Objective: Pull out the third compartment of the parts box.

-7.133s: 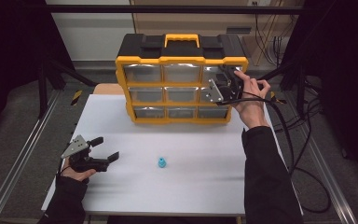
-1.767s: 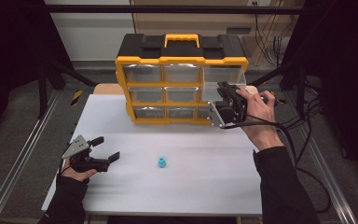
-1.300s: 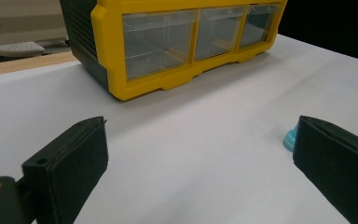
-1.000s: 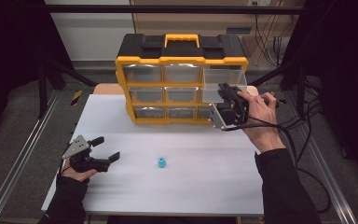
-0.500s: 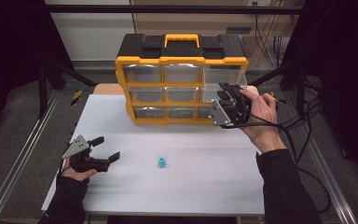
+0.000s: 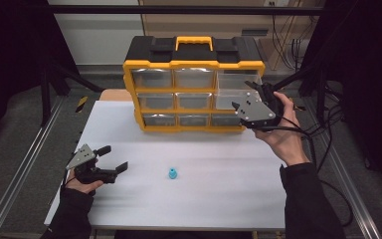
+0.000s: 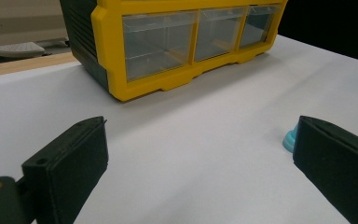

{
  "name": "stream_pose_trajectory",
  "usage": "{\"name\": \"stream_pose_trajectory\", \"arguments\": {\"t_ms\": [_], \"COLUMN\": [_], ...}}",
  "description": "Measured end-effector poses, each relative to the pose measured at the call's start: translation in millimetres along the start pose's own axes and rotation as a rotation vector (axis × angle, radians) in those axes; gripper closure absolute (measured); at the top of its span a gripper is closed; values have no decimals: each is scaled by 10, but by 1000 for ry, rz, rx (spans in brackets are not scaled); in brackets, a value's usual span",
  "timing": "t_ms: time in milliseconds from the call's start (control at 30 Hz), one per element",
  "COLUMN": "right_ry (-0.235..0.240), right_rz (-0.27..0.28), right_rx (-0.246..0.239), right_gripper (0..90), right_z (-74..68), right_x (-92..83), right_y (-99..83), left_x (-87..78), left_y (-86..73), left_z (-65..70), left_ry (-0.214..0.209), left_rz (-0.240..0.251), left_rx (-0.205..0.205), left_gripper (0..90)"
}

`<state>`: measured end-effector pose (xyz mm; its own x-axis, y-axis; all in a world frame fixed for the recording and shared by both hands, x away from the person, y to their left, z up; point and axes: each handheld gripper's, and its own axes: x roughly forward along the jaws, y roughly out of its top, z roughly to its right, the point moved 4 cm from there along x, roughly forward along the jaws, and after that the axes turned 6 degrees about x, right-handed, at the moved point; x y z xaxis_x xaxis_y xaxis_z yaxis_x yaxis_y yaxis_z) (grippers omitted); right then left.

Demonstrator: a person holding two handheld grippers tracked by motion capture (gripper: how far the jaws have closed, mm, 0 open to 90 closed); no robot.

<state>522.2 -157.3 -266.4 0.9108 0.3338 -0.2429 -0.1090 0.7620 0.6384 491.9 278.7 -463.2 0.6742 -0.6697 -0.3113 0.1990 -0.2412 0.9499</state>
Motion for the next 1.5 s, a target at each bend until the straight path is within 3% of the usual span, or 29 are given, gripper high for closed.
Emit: {"name": "stream_pose_trajectory", "arguments": {"t_ms": [33, 67, 133, 267, 333, 500, 533, 567, 633, 800, 1167, 1300, 1500], "right_ry": [0, 8, 14, 30, 43, 92, 92, 110, 118, 159, 221, 235, 257], "right_rz": [0, 10, 11, 1, -4, 39, 39, 54, 66, 101, 116, 114, 127], "right_rx": [0, 48, 68, 199, 225, 364, 364, 411, 427, 547, 650, 653, 719], "right_gripper": [339, 325, 310, 197, 189, 122, 122, 100, 96, 58, 32, 25, 25], "right_z": [0, 3, 1, -36, -46, -75, -75, -94, -103, -162, -324, -384, -496], "right_x": [0, -13, -20, -50, -56, -111, -111, -134, -147, -195, -224, -217, -177], "right_y": [0, -18, -29, -78, -87, -144, -144, -171, -184, -295, -493, -539, -615], "left_x": [0, 0, 0, 2, 3, -1, 0, 2, 3, 1, 5, 8, 9], "left_y": [0, 0, -1, -2, -2, -1, -2, -2, -3, -2, -6, -7, -8], "left_z": [0, 0, -1, 0, 1, -1, -1, 1, 1, 3, 8, 10, 12], "left_ry": [0, 0, 0, 0, 0, -1, 0, -1, 0, -1, -6, -6, -9], "left_rz": [0, 0, 0, -1, -1, 0, -1, -2, -2, -2, -5, -8, -8], "left_rx": [0, 0, 0, 0, 0, 0, 0, 0, 1, 0, -1, 0, -1], "left_gripper": [28, 28, 28, 28, 28, 28, 28, 27, 27, 26, 22, 21, 19]}}
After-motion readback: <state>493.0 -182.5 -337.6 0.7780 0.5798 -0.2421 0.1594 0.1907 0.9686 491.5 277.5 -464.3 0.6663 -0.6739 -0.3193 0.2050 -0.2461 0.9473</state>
